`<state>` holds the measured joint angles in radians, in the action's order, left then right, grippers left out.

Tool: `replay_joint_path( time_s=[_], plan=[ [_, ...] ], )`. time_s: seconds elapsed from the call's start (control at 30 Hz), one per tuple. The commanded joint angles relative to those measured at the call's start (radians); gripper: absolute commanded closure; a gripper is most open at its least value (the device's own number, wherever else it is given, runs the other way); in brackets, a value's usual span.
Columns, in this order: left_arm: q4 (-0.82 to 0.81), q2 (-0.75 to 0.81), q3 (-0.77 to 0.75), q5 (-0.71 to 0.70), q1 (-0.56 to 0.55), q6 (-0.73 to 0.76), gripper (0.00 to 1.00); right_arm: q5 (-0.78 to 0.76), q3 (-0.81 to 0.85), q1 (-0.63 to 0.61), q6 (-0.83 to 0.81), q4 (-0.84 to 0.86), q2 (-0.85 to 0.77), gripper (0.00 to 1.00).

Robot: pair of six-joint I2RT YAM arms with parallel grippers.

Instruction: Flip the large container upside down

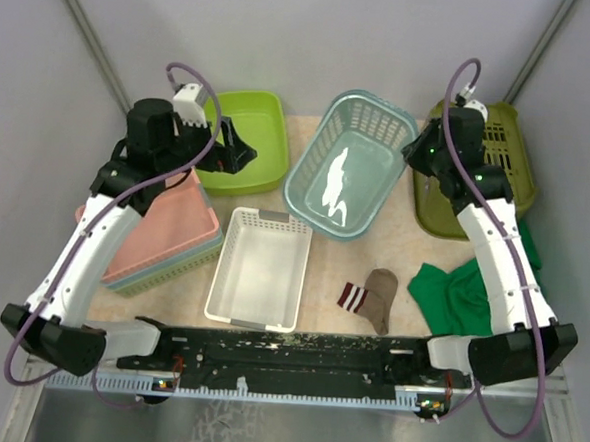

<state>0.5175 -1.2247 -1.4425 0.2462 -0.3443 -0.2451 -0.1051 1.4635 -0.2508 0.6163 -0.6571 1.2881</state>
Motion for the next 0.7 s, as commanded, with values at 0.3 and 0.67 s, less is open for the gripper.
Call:
replay_joint_path(
  time_s=[0.3,0.67],
  plan=[
    [0.058,-0.147,0.181,0.095,-0.179,-0.064,0.01,0.080,0.197,0.104,-0.378,-0.110,0.216,1.00],
    [0.013,-0.187,0.388,-0.010,-0.256,-0.157,0.01,0.001,0.259,0.104,-0.483,-0.054,0.386,0.55]
  ],
)
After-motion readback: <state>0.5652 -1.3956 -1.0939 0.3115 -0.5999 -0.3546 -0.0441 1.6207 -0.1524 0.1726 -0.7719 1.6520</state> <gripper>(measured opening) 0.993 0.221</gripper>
